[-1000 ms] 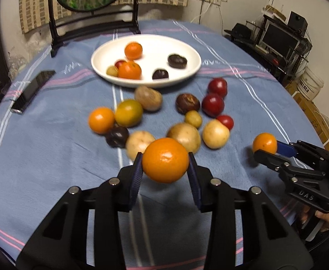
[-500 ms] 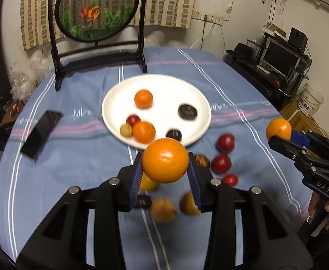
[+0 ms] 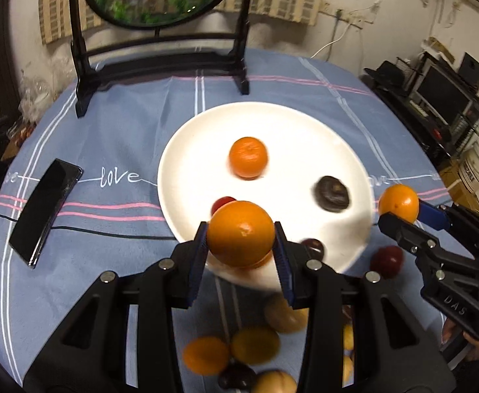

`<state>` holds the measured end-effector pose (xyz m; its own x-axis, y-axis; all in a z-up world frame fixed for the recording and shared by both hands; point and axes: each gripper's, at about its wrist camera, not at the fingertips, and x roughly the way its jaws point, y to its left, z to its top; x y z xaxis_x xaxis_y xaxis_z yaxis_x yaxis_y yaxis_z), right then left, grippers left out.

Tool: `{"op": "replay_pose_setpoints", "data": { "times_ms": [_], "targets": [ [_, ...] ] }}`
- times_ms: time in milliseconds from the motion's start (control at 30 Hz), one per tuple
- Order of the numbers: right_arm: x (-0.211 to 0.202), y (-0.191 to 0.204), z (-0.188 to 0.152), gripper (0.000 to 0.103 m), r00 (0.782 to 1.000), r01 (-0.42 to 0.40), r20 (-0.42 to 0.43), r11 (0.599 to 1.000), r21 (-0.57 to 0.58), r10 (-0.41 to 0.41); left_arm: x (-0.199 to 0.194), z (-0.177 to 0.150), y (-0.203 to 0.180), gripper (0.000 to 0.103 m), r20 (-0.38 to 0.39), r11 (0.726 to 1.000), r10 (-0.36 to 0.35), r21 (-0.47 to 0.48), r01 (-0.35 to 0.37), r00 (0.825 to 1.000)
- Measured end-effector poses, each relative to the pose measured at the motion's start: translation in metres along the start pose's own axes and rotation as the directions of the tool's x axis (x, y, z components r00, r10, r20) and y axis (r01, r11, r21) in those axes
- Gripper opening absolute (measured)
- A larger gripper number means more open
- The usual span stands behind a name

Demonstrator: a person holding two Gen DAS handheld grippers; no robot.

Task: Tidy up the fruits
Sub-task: 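Carry both fruits onto the white plate and open both tools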

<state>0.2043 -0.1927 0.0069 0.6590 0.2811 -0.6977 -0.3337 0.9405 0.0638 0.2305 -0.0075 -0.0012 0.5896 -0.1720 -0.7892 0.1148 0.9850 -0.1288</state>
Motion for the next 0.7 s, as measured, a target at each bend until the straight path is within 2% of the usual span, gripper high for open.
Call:
{"op": "replay_pose_setpoints", "data": {
  "times_ms": [167,367,467,533,567,600,700],
  "targets": [
    [0.027,-0.004,0.001,0.039,0.998,0.006,-0.056,1.0,0.01,-0.005,0.019,0.005,0.008,0.039,-0.023,1.0,-0.001,-0.011,0.001,1.0],
    [0.044,-0.005,0.005,0.04,0.997,0.009,-0.081,1.0,0.02,-0.007,0.032,0.014,0.011,0.039,-0.023,1.0,0.005,-0.024,-0.006,1.0],
    [0.051,-0.006,0.008,0.046,0.996,0.002,-0.091,0.999,0.045,0.002,0.041,0.021,0.011,0.039,-0.044,0.999,0.008,-0.033,-0.01,0.999],
    [0.05,-0.007,0.008,0.051,0.996,-0.008,-0.086,0.999,0.051,0.013,0.041,0.021,0.008,0.048,-0.035,0.999,0.008,-0.033,-0.009,0.999],
    [0.048,-0.007,0.008,0.051,0.997,-0.009,-0.08,0.999,0.053,0.013,0.038,0.021,0.006,0.056,-0.021,1.0,0.012,-0.028,-0.013,1.0],
    [0.046,-0.006,0.007,0.051,0.997,-0.006,-0.077,0.999,0.053,0.01,0.034,0.02,0.003,0.061,-0.002,1.0,0.021,-0.02,-0.021,1.0],
    [0.037,-0.009,0.004,0.051,0.998,-0.008,-0.068,0.998,0.059,0.012,0.024,0.018,-0.002,0.061,0.022,0.999,0.038,0.006,-0.038,0.999]
  ]
}}
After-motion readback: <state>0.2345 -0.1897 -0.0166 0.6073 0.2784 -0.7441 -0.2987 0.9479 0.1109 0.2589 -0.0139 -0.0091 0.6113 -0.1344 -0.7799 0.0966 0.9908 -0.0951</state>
